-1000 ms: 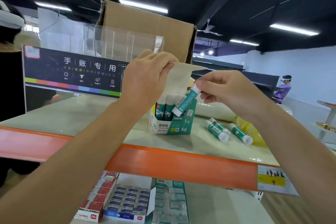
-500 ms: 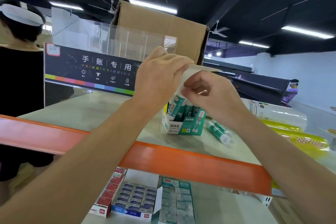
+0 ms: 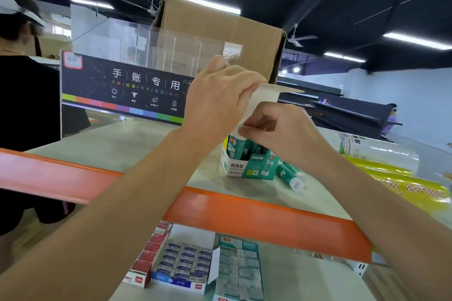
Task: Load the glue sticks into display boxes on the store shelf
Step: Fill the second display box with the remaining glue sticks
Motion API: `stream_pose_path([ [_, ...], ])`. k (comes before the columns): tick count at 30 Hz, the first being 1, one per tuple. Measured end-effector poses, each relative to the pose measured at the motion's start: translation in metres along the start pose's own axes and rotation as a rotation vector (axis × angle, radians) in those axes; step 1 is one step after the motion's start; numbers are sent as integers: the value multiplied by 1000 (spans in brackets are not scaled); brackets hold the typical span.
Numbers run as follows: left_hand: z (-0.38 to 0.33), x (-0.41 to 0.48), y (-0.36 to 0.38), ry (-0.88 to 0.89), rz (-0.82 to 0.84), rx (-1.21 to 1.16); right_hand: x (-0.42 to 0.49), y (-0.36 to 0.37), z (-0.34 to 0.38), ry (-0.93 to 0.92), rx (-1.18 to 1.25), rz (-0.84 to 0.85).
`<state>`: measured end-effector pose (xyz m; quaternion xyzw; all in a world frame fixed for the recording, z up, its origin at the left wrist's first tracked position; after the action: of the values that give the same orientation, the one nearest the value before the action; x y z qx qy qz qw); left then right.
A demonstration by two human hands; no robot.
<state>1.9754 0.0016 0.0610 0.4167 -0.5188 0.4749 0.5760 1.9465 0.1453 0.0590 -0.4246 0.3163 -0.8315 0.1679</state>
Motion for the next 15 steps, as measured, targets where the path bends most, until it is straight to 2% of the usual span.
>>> stream_pose_path([
  [12,-3,0,0,19,19,9,-1,-4,-3,-89,-144,100],
  [15,-3,-1,1,42,46,36,-8,-6,-8,-110,-125,25],
])
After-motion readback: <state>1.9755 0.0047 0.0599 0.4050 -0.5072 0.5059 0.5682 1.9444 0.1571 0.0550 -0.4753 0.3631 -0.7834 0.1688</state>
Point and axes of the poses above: each hand's wrist, its own x-axis towards the middle knuckle, its own y-axis out of the palm, z = x × y, the point moved 1 cm from there along x, towards the middle knuckle, and after that the axes turned 6 degrees about x, right-handed, at the moved point
